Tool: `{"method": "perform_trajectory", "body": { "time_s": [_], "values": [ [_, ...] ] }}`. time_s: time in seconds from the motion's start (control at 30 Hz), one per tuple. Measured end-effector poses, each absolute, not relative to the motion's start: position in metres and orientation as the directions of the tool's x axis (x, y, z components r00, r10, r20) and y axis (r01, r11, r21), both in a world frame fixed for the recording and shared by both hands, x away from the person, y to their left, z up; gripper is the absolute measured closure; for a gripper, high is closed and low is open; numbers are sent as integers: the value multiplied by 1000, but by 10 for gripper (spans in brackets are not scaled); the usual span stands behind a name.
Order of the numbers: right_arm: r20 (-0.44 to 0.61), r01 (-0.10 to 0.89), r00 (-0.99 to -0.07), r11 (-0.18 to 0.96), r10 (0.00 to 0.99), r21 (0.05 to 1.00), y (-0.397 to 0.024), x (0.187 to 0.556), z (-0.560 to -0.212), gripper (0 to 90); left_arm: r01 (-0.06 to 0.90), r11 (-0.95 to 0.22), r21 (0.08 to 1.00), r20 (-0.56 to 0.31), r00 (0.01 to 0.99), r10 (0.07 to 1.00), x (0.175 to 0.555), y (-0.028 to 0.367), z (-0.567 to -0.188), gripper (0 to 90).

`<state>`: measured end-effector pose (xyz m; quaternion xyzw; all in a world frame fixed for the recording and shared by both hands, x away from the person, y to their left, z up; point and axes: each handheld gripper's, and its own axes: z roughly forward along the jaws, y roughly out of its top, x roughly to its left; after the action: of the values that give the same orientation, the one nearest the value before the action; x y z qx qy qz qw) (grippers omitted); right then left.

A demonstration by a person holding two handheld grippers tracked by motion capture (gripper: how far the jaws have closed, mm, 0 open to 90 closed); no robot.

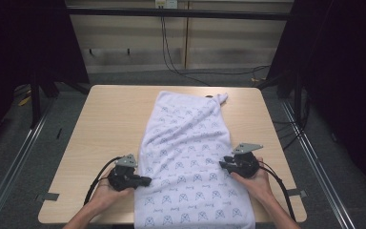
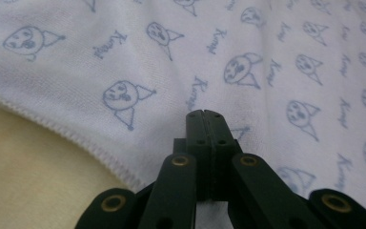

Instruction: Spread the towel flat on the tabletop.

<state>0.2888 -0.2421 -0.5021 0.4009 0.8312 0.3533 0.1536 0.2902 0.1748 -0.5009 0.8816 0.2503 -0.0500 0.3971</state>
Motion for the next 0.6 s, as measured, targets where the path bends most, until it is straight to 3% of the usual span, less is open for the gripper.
{"method": "perform_trajectory", "body": {
  "time_s": [0.07, 0.3, 0.47, 0.53, 0.6],
  "values": [
    [20, 562, -646, 457, 763, 689, -240, 281, -499, 853, 485, -554, 677, -311, 870, 382, 286, 174, -501, 884],
    [143, 602, -659, 403, 739, 689, -262, 234, -487, 861, 468, -570, 675, -345, 883, 317, 270, 170, -501, 769],
    [206, 623, -689, 423, 695, 658, -268, 201, -487, 841, 433, -625, 650, -348, 900, 261, 249, 168, -499, 834],
    [219, 616, -701, 421, 679, 666, -268, 195, -486, 790, 425, -639, 641, -368, 901, 230, 240, 169, -498, 900],
    [231, 604, -701, 390, 675, 695, -269, 196, -482, 724, 409, -636, 655, -371, 907, 201, 235, 169, -495, 900]
  ]
}}
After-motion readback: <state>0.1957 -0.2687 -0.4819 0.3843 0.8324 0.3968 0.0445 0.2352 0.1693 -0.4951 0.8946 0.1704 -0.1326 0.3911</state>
